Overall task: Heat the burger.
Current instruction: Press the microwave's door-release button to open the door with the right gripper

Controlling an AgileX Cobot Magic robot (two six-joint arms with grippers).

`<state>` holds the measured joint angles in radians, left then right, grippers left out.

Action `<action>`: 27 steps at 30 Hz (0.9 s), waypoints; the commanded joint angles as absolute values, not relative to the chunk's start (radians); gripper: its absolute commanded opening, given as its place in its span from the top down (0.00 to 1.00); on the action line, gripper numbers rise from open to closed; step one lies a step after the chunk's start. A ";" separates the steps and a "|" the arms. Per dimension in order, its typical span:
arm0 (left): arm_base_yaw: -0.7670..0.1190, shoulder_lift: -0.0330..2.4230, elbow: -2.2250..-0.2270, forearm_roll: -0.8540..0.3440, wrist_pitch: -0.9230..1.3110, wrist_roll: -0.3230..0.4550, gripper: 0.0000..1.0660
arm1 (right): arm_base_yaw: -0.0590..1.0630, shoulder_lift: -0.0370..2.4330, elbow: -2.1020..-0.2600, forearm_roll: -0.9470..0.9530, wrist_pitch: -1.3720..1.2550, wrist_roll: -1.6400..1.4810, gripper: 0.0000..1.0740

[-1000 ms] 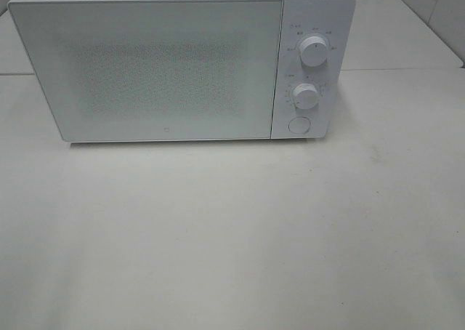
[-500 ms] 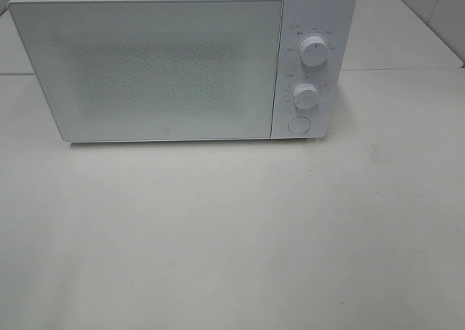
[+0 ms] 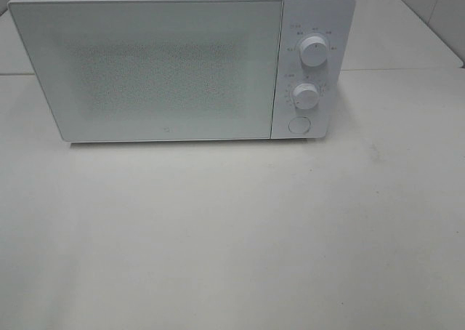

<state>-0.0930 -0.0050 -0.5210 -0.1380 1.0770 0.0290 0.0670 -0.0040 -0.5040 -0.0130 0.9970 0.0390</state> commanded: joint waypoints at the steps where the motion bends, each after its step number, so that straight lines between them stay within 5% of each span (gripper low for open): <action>1: -0.091 -0.023 -0.517 -0.140 1.068 0.027 0.08 | 0.061 -0.032 -0.501 -0.016 0.996 0.028 0.31; 27: -0.091 -0.023 -0.517 -0.140 1.068 0.027 0.08 | 0.061 0.070 -0.515 -0.017 0.735 0.028 0.31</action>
